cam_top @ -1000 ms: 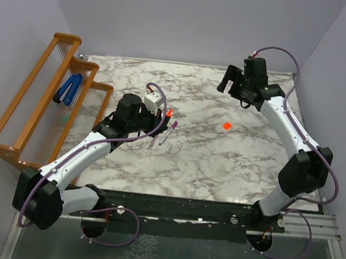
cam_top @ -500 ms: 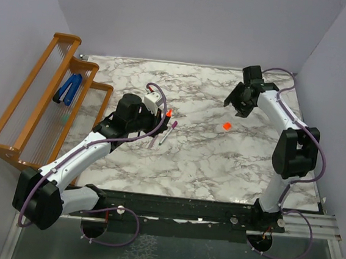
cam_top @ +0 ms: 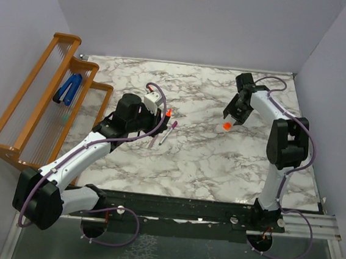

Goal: Insert the pens into the pen caps

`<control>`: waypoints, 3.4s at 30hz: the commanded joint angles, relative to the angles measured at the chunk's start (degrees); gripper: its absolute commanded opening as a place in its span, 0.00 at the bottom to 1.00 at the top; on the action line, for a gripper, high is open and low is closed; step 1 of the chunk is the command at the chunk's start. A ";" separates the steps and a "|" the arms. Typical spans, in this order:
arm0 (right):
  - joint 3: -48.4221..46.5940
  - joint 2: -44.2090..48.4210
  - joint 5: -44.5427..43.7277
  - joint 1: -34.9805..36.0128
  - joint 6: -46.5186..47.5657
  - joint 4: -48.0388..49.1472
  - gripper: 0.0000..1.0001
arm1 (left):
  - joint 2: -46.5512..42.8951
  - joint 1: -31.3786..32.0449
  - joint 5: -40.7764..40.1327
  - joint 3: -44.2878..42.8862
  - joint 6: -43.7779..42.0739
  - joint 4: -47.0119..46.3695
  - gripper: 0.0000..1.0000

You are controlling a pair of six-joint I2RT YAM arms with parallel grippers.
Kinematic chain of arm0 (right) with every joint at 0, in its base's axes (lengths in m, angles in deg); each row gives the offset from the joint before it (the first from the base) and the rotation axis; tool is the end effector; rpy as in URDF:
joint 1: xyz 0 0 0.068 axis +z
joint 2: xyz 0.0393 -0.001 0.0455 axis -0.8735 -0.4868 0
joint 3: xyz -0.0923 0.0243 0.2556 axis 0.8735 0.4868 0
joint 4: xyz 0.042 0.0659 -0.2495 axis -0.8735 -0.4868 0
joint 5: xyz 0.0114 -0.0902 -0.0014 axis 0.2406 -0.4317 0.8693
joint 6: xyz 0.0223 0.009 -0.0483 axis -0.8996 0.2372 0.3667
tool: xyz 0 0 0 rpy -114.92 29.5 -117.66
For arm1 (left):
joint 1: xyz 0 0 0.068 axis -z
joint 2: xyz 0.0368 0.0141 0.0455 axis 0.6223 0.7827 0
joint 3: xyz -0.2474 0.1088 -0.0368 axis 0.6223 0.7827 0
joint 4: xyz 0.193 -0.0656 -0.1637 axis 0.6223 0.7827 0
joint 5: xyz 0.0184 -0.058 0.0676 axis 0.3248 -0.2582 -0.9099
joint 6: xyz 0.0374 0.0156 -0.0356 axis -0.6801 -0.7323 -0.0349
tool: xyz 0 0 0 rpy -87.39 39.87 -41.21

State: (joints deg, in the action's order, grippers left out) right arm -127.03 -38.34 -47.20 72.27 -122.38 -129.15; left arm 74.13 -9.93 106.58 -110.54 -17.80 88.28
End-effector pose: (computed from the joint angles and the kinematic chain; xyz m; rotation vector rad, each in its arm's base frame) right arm 0.4051 0.0783 0.2092 0.7919 2.6755 0.1154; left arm 0.2221 -0.1357 0.2878 0.6116 2.0119 -0.7724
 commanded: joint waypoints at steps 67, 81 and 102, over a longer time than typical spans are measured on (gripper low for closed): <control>18.26 36.28 4.68 15.33 21.55 18.94 0.01 | 2.94 -0.88 10.45 2.33 4.15 -6.83 0.00; 17.89 43.10 5.37 22.52 21.80 20.98 0.00 | 8.40 4.72 12.25 -0.88 10.34 -11.21 0.00; 18.58 39.79 -1.77 31.17 19.24 26.04 0.00 | 11.81 8.92 9.99 -5.60 11.36 -12.56 0.00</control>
State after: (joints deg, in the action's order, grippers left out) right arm -108.87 1.87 -45.34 102.72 -102.28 -106.66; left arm 85.48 -1.23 116.59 -113.95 -7.42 77.89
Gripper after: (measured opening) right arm 0.323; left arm 0.084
